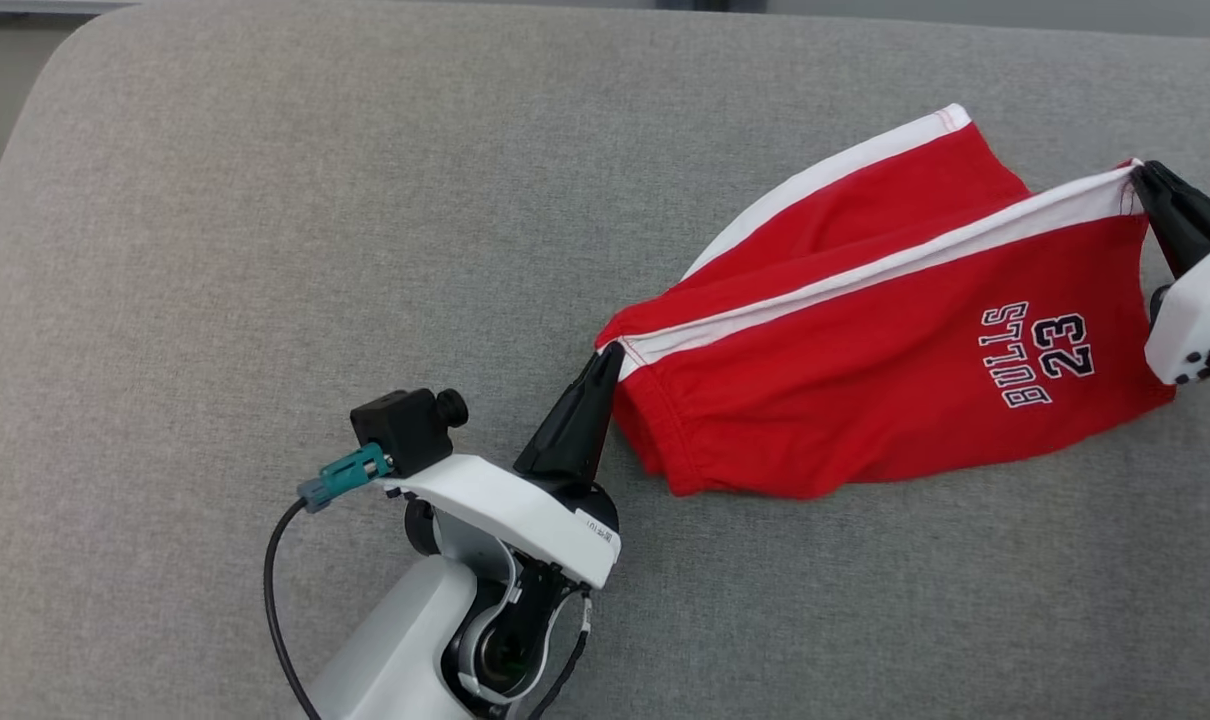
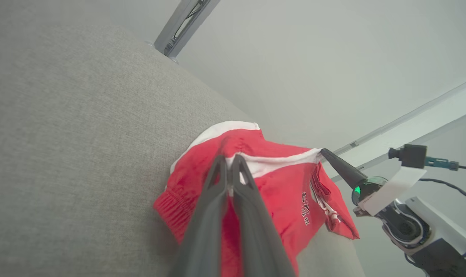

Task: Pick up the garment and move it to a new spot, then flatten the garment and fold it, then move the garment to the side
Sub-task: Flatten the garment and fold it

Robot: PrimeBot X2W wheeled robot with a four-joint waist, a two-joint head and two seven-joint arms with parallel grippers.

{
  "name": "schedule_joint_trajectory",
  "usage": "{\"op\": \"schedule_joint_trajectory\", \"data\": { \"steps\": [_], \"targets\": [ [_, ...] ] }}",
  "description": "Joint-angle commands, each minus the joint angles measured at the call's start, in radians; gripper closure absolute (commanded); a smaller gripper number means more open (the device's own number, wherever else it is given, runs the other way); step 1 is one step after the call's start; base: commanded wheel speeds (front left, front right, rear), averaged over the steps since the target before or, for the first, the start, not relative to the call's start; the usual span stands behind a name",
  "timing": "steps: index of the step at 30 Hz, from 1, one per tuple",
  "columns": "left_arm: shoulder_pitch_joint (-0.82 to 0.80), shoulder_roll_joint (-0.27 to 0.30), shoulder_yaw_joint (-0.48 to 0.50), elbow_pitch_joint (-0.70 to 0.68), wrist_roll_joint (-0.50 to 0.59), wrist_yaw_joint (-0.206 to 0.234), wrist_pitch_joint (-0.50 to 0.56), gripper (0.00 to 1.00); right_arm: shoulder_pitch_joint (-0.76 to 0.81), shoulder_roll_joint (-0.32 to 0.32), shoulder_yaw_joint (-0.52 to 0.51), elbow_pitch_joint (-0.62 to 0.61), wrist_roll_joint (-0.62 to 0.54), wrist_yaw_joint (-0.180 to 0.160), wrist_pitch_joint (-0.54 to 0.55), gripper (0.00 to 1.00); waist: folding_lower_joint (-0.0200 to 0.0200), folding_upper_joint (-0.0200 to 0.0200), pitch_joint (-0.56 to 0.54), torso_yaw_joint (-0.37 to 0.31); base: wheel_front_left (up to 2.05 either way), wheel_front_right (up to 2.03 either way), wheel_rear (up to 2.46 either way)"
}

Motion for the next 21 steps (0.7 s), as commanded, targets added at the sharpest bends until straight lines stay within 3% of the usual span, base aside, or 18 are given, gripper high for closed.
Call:
{"op": "schedule_joint_trajectory", "data": {
  "steps": [1, 11, 21],
  "targets": [
    [-0.038, 0.004, -0.018, 0.01, -0.037, 0.017, -0.02, 1.0, -0.055, -0.003, 0.032, 0.034, 0.011, 0.0, -0.018, 1.0, 0.0, 0.0, 0.028, 0.029, 0.0, 0.0, 0.0],
    [-0.158, 0.004, -0.11, 0.058, -0.146, 0.098, -0.106, 1.0, -0.281, -0.014, 0.192, 0.189, 0.038, 0.0, -0.087, 1.0, 0.0, 0.0, 0.099, 0.085, 0.0, 0.0, 0.0],
    [-0.209, 0.004, -0.159, 0.077, -0.201, 0.129, -0.129, 1.0, -0.398, -0.013, 0.318, 0.285, 0.077, 0.0, -0.104, 1.0, 0.0, 0.0, 0.146, 0.123, 0.0, 0.0, 0.0]
  ]
}}
